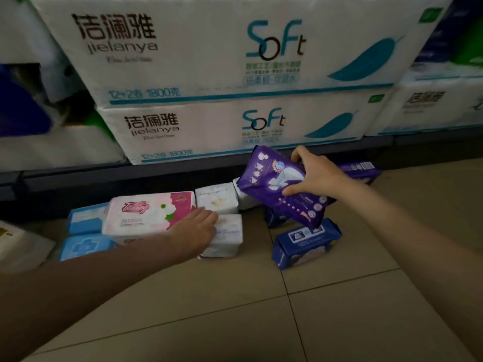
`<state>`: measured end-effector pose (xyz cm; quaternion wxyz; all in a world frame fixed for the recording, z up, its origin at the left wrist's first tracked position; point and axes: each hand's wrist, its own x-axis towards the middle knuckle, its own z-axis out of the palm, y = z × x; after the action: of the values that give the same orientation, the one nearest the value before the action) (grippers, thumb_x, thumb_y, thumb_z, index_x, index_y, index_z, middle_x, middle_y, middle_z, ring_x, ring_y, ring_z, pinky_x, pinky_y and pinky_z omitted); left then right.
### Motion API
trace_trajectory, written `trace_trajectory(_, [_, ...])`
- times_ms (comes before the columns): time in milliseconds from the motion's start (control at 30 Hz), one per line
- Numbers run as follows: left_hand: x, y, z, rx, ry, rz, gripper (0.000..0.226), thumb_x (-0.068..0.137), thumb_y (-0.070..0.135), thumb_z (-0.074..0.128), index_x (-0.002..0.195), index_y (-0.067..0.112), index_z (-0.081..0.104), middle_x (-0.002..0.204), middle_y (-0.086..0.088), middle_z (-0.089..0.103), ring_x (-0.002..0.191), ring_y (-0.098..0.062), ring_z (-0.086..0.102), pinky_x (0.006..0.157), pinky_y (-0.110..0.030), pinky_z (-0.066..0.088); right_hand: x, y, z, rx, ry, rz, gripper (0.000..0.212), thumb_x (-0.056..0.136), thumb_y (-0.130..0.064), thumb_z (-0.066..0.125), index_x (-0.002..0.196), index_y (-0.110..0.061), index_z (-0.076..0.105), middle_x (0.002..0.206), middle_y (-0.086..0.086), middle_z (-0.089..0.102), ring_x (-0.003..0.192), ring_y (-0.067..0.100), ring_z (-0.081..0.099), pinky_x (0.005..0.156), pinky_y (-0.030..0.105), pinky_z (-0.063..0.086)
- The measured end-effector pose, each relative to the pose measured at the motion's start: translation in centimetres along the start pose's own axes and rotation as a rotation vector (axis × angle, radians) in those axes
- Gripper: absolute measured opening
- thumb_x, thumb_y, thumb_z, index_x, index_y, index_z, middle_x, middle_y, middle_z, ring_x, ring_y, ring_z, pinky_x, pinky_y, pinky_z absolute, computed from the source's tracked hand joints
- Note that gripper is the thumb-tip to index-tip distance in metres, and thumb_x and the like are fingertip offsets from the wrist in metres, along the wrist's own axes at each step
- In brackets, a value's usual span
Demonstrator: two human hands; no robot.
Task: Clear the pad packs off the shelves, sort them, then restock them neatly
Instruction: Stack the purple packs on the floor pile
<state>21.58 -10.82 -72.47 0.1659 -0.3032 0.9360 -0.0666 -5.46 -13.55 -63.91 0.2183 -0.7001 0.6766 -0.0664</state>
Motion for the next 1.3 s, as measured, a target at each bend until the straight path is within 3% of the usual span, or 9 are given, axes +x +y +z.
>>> trace_trajectory(100, [-0.5, -1.5, -0.7, -0.090, -0.179, -0.085, 0.038, 0.093, 0.039, 0.048, 0.124, 0.016, 0.050, 0.132, -0.004, 0.040, 0.129, -0.021, 0.035, 0.115, -0.036, 0.012, -0.3, 0.6, 0.2, 0.089, -0.008, 0.015, 0.067, 0.065, -0.036, 0.084, 0.112, -0.019, 0.040, 0.116, 0.000, 0.052, 0.099, 0.016, 0.051, 0.080, 0.029, 0.040])
trace_trajectory(200, [0.2, -2.8, -3.4, -0.732, 0.051, -0.311, 0.039, 0.087, 0.043, 0.059, 0.117, 0.019, 0.053, 0.122, 0.001, 0.050, 0.108, -0.012, 0.049, 0.090, -0.022, 0.034, -0.3, 0.9, -0.5, 0.302, -0.023, 0.095, 0.066, 0.064, -0.036, 0.084, 0.112, -0.021, 0.041, 0.110, -0.005, 0.051, 0.097, 0.013, 0.053, 0.080, 0.028, 0.042])
trace_trajectory(400, [3.9, -2.1, -8.8, -1.841, 0.194, -0.605, 0.076, 0.068, 0.046, 0.076, 0.131, 0.017, 0.044, 0.125, 0.000, 0.057, 0.105, -0.016, 0.060, 0.088, -0.035, 0.050, -1.4, 0.8, -2.1, 0.720, -0.218, 0.128, 0.041, 0.076, -0.028, 0.075, 0.107, -0.021, 0.050, 0.101, 0.000, 0.063, 0.083, 0.014, 0.064, 0.067, 0.025, 0.052])
trace_trajectory(533, [6.3, -0.9, -10.4, -1.895, 0.341, -0.556, 0.046, 0.076, 0.016, 0.074, 0.116, 0.017, 0.051, 0.118, -0.005, 0.058, 0.093, -0.015, 0.062, 0.065, -0.021, 0.055, -2.2, 1.7, -2.6, 0.911, -0.200, 0.115, 0.022, 0.082, -0.029, 0.066, 0.097, -0.019, 0.053, 0.097, 0.003, 0.065, 0.081, 0.013, 0.065, 0.066, 0.022, 0.052])
trace_trajectory(700, [8.2, -0.3, -13.3, -1.461, 0.458, -0.239, 0.047, 0.074, 0.006, 0.075, 0.106, 0.025, 0.046, 0.108, 0.013, 0.052, 0.093, -0.006, 0.057, 0.074, -0.012, 0.052, -4.1, 4.4, -4.1, 1.113, -0.162, 0.094, 0.044, 0.067, -0.030, 0.066, 0.108, -0.029, 0.051, 0.110, -0.002, 0.061, 0.098, 0.013, 0.060, 0.080, 0.030, 0.049])
trace_trajectory(833, [9.3, -0.1, -14.5, -1.483, 0.490, -0.150, 0.053, 0.078, -0.001, 0.070, 0.115, 0.028, 0.043, 0.111, 0.012, 0.053, 0.096, -0.004, 0.058, 0.075, -0.011, 0.051, -5.1, 5.5, -4.9, 0.799, -0.140, -0.027, 0.055, 0.074, -0.012, 0.074, 0.115, -0.034, 0.044, 0.107, -0.020, 0.054, 0.094, -0.004, 0.054, 0.068, 0.010, 0.045])
trace_trajectory(933, [10.1, 0.5, -14.8, -1.674, 0.453, -0.226, 0.053, 0.082, -0.004, 0.064, 0.119, 0.028, 0.044, 0.108, 0.010, 0.056, 0.092, -0.006, 0.060, 0.072, -0.017, 0.054, -4.4, 5.7, -4.6, 0.540, 0.158, -0.092, 0.061, 0.072, -0.020, 0.080, 0.122, -0.023, 0.045, 0.105, -0.017, 0.052, 0.097, 0.002, 0.052, 0.070, 0.008, 0.041])
trace_trajectory(1133, [10.6, 0.0, -14.6, -2.378, 0.040, -0.357, 0.031, 0.079, 0.020, 0.051, 0.109, 0.012, 0.057, 0.102, -0.014, 0.064, 0.087, -0.029, 0.065, 0.069, -0.039, 0.058, -4.2, 6.7, -2.6, -0.347, 0.701, -0.408, 0.069, 0.057, -0.022, 0.083, 0.114, -0.010, 0.047, 0.111, 0.014, 0.054, 0.104, 0.029, 0.043, 0.087, 0.047, 0.044])
trace_trajectory(1300, [12.1, 2.0, -14.2, -2.211, -0.068, -0.543, 0.050, 0.074, 0.028, 0.069, 0.119, 0.010, 0.055, 0.113, -0.012, 0.063, 0.090, -0.021, 0.064, 0.060, -0.032, 0.059, -4.9, 8.3, -0.9, -0.517, 0.726, -0.585, 0.073, 0.059, -0.025, 0.084, 0.116, -0.008, 0.042, 0.115, 0.013, 0.051, 0.104, 0.028, 0.043, 0.092, 0.043, 0.040])
